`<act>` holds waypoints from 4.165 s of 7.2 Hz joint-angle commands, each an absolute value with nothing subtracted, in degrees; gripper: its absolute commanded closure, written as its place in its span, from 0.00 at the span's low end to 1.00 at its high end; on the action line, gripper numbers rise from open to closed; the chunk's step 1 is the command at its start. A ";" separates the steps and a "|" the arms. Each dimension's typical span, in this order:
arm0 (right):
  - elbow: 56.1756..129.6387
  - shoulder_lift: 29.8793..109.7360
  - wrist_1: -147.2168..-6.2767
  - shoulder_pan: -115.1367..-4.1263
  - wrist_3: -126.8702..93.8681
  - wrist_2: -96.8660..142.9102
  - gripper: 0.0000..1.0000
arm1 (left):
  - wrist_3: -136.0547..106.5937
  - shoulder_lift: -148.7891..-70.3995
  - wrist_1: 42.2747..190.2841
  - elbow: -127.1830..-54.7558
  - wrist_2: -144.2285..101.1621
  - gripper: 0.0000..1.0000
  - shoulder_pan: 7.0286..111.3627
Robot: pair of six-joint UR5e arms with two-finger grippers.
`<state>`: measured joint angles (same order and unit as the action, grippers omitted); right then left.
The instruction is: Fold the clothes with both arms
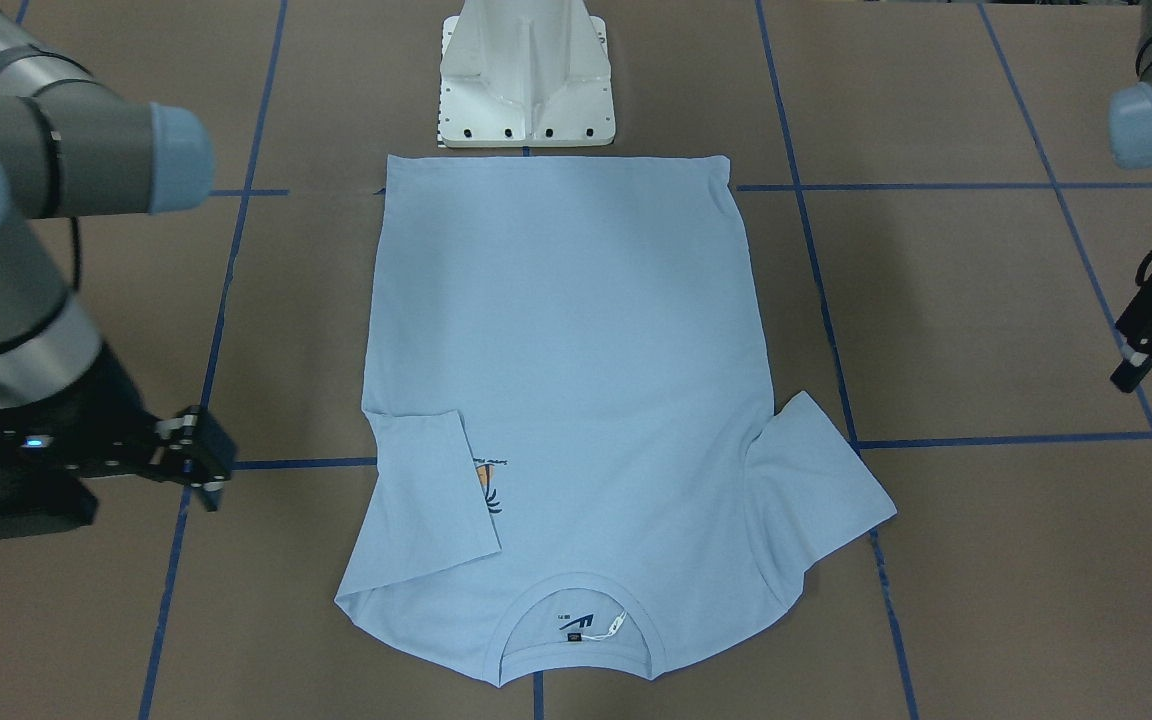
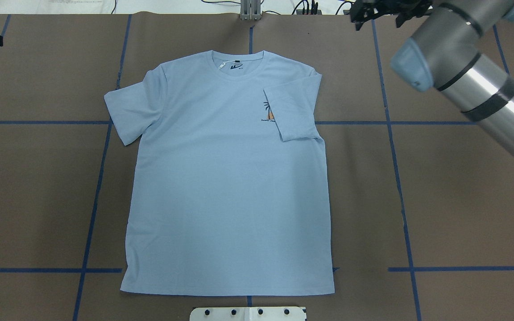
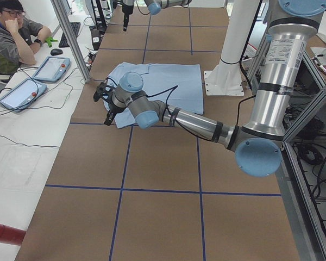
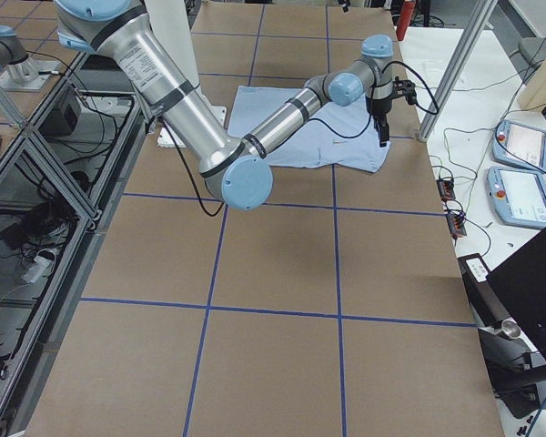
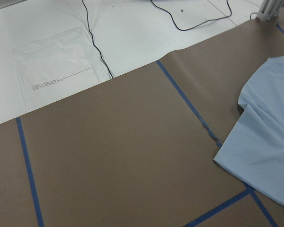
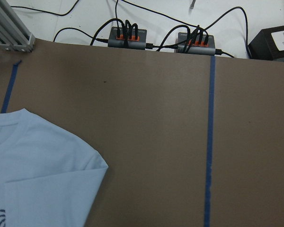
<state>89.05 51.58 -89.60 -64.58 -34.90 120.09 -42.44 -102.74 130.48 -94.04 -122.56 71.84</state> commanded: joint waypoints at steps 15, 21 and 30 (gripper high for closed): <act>91.23 63.54 -89.03 -79.80 -11.60 132.45 0.00 | -62.49 -113.20 148.27 -68.82 -93.60 0.52 47.02; 91.23 63.54 -89.03 -79.80 -11.60 132.45 0.00 | -59.77 -113.29 147.83 -68.64 -93.60 0.52 47.64; 91.14 63.90 -89.03 -79.72 -11.60 132.36 0.00 | -59.94 -113.29 147.92 -68.20 -93.52 0.54 47.29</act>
